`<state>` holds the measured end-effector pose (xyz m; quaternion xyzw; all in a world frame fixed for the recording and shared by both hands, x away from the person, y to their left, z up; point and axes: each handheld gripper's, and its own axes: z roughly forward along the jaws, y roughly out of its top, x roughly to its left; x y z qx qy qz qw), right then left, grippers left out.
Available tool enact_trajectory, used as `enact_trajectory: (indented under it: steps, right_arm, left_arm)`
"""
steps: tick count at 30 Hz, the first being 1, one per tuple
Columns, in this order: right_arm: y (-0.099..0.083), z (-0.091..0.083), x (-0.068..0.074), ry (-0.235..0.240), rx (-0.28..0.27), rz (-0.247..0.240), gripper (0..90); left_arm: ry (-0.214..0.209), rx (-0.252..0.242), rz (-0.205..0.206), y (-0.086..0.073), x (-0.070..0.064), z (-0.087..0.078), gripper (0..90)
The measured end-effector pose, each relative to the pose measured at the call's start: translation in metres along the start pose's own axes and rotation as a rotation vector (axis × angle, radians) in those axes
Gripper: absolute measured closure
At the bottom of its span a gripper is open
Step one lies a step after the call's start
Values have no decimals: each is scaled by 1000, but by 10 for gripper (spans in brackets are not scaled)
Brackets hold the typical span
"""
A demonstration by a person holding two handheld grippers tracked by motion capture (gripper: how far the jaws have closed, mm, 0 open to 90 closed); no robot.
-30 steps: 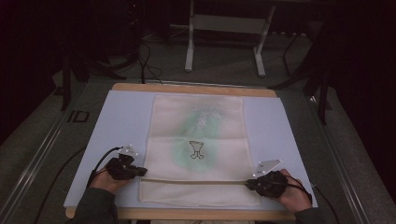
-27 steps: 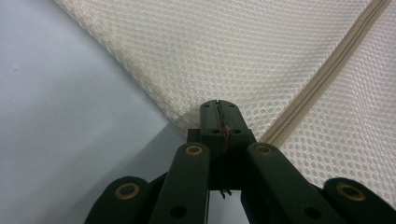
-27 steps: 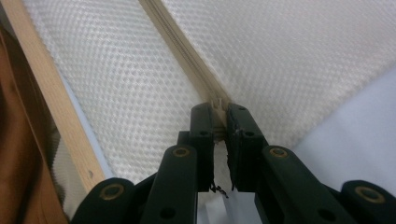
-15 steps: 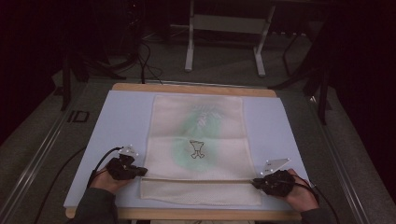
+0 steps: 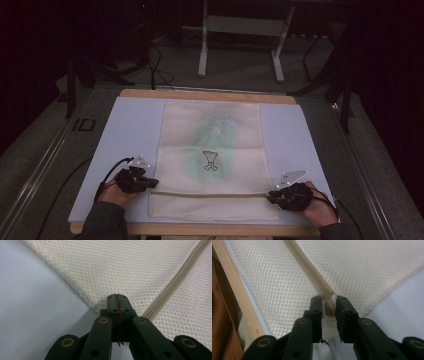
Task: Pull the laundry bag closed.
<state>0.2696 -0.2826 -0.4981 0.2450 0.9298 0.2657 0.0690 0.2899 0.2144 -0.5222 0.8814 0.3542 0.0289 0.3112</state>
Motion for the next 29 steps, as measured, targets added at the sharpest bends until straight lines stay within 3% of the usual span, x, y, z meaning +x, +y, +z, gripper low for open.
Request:
enact_trajectory:
  steps: [2,7,8,12,20,29]
  right_arm:
    - [0,-2,-1,-3,-25,4,718]
    - [0,-7,-2,-23,-80,21,655]
    - [-1,-8,-4,-47,-109,36,622]
    - [-4,-7,-9,-88,-120,80,581]
    - [-14,-7,-22,-151,-165,173,565]
    - [-22,-4,-29,-209,-189,220,576]
  left_arm:
    - [-11,-9,-8,0,-1,0,874]
    - [9,-5,27,5,-6,2,831]
    - [-2,-12,25,5,-8,2,826]
    - [-2,-22,32,7,-9,2,813]
    - [13,-37,36,9,-11,5,787]
    - [26,-71,12,8,-7,2,766]
